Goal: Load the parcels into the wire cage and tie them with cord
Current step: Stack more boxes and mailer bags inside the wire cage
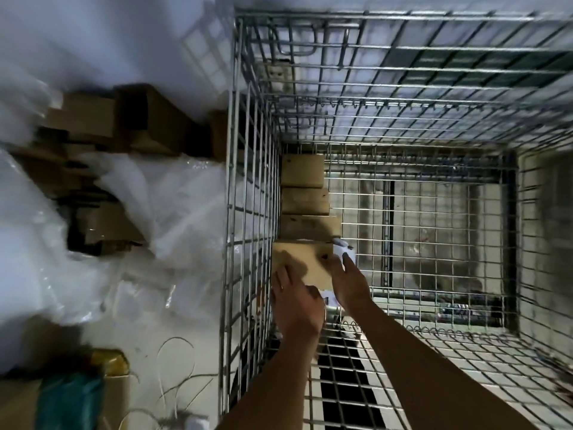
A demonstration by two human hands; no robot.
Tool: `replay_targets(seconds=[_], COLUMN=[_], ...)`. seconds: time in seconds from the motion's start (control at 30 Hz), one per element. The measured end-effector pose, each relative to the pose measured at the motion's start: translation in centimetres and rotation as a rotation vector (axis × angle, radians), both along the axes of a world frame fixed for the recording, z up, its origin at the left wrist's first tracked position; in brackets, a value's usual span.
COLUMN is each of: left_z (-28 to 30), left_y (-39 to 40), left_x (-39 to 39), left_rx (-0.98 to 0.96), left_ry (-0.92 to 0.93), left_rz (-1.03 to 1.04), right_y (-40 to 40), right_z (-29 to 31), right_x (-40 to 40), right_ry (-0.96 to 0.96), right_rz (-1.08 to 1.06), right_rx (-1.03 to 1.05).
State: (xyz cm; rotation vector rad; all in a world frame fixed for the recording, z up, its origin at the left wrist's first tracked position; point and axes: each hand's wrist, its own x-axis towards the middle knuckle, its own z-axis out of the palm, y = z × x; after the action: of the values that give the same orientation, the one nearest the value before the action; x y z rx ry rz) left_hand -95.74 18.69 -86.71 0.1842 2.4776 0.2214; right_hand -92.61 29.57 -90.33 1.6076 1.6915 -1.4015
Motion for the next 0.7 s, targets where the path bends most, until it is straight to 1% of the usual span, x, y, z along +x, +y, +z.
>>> replay_targets(seconds=[0.1, 0.13, 0.17, 0.23, 0.27, 0.37, 0.5, 0.57, 0.63, 0.7], left_z=[2.9, 4.6, 6.6, 11.4, 14.6, 25.4, 42.4, 50.5, 58.1, 63.9], left_y=[0.7, 1.1, 1.7, 3.2, 4.0, 7.0, 8.8, 8.0, 5.6, 2.4], left_x=[-1.0, -1.7, -2.6, -4.8, -6.4, -12.6, -22.2, -26.1, -29.0, -31.1], left_rx=[0.036, 0.056, 0.083, 0.149, 0.189, 0.312, 0.382, 0.42, 0.447, 0.485], left_ry=[-0.003, -0.006, -0.003, 0.075, 0.132, 0.271, 0.407, 0.547, 0.689, 0.744], left_rz=[0.003, -0.022, -0.066, -0.191, -0.246, -0.321, -0.366, -0.352, -0.313, -0.252], right_y=[1.2, 2.0, 3.0, 5.1, 6.3, 9.5, 11.9, 11.6, 10.0, 8.0], right_z=[3.8, 6.0, 8.1, 13.3, 16.8, 29.3, 48.4, 56.9, 64.5, 70.3], right_x=[0.0, -0.3, -0.7, -2.3, -3.6, -9.1, -16.4, -19.0, -21.0, -22.7], right_ry=[0.008, 0.032, 0.046, 0.071, 0.098, 0.212, 0.405, 0.497, 0.566, 0.626], right_rz=[0.033, 0.048, 0.074, 0.135, 0.157, 0.217, 0.326, 0.36, 0.406, 0.46], right_rx=[0.02, 0.022, 0.027, 0.076, 0.113, 0.296, 0.525, 0.665, 0.741, 0.773])
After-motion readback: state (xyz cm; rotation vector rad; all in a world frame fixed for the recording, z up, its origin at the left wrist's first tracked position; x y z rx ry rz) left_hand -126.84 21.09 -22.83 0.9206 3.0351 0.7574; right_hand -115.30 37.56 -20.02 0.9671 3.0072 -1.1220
